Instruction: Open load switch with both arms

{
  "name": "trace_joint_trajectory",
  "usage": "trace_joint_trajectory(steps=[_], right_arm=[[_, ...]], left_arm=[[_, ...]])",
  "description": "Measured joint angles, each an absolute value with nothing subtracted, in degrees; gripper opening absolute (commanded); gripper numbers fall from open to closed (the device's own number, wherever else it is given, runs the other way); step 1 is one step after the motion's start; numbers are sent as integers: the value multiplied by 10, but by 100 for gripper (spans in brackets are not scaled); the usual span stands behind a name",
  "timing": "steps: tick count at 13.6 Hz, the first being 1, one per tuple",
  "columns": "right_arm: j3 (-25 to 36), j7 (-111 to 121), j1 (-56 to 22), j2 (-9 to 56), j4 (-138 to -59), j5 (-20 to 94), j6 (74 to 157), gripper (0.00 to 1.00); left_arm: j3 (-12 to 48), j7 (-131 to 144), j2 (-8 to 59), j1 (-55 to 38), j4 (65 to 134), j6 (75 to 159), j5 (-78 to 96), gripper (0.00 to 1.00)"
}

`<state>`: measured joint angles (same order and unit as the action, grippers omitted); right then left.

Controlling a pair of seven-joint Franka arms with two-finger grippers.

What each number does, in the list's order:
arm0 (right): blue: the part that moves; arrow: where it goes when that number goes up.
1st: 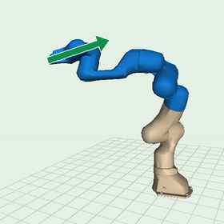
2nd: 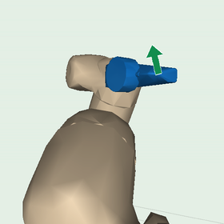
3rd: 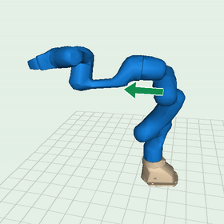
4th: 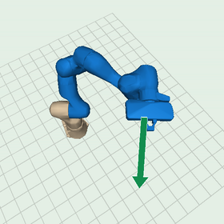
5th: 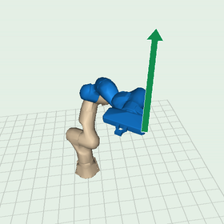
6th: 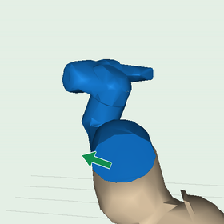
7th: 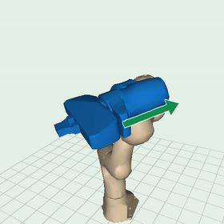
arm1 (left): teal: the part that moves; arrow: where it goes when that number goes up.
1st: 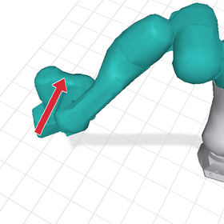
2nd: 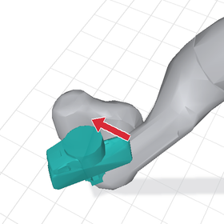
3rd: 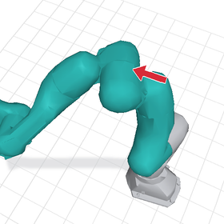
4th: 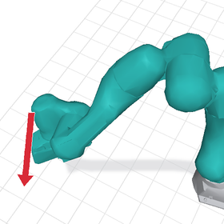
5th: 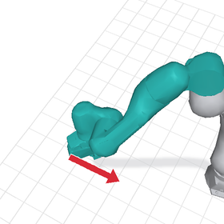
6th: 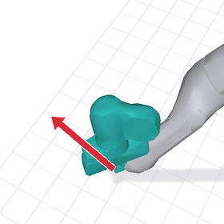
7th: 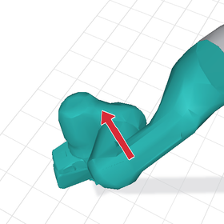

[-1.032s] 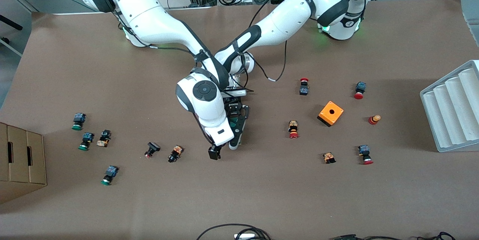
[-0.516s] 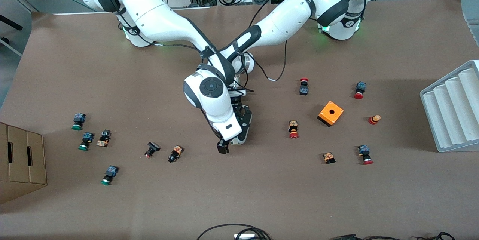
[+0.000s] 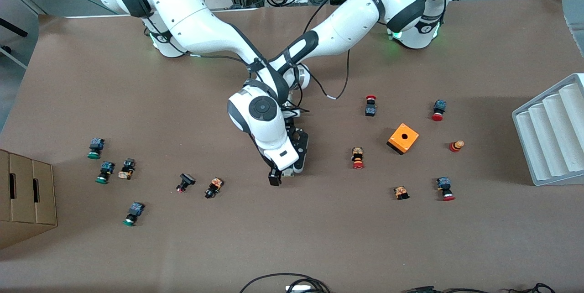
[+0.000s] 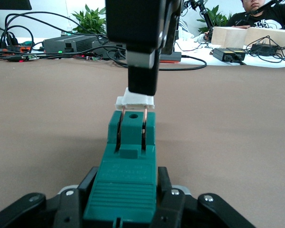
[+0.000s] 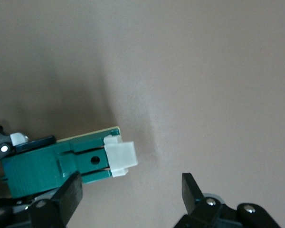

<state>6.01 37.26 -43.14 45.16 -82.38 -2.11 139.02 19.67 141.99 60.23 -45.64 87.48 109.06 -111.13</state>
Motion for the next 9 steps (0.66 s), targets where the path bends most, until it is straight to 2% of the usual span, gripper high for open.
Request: trace_joint_trajectory(steps=[9], right_arm=[[72,375,-434,483,-788,14,1392,94]], left_arm=[[197,1420,603,-457,876,1085,-1112,54]])
